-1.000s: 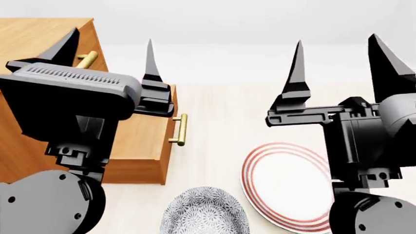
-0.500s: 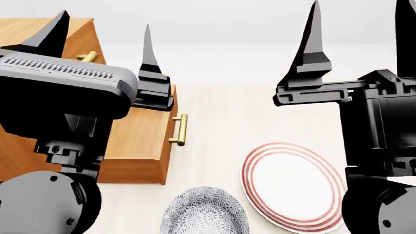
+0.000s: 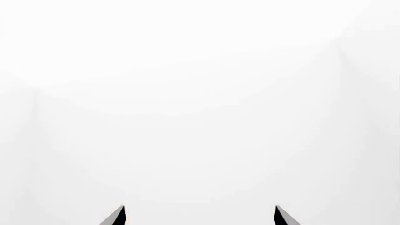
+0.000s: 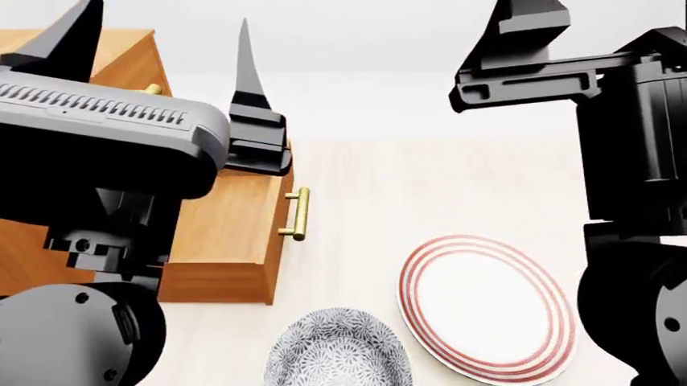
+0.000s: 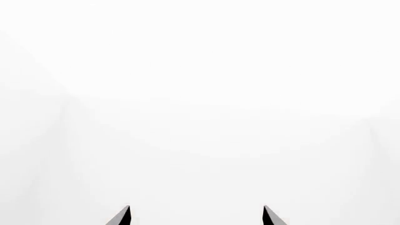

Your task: Open the bottom drawer of the cabinet.

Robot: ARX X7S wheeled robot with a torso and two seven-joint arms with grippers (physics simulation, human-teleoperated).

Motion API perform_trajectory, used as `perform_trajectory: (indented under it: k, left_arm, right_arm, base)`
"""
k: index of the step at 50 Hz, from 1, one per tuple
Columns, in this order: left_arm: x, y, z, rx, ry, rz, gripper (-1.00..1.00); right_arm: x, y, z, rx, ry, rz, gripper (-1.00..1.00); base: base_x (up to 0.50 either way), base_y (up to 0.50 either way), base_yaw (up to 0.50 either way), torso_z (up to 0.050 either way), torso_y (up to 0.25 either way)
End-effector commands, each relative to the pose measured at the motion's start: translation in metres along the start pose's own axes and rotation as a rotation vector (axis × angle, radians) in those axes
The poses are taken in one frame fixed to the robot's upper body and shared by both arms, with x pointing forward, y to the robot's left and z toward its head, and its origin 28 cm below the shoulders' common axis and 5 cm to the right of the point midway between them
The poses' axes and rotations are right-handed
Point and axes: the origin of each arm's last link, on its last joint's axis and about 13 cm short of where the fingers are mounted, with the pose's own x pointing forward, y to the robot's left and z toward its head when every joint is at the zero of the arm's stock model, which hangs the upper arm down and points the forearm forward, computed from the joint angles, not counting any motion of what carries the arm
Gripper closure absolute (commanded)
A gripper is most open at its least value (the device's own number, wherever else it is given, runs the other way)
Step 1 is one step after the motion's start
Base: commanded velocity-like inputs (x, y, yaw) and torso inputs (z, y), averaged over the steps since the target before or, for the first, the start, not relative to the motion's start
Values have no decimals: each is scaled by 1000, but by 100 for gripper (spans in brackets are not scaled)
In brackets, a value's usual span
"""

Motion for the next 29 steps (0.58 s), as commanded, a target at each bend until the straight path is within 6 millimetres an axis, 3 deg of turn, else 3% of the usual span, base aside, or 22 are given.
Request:
perform_trajectory:
  k: [1, 12, 29]
  left_arm:
    - [0, -1, 4, 2, -13, -5, -100]
    - [3, 2, 18, 4, -48, 2, -100]
    - [6, 2, 22, 11, -61, 1, -100]
  right_arm:
    - [5, 0, 7, 9, -23, 4, -100]
    - [1, 1, 13, 19, -42, 10, -100]
    - [-4, 1, 16, 19, -58, 13, -100]
  base:
    - [0, 0, 0, 0, 0]
    - [0, 0, 0, 0, 0]
    - [0, 0, 0, 0, 0]
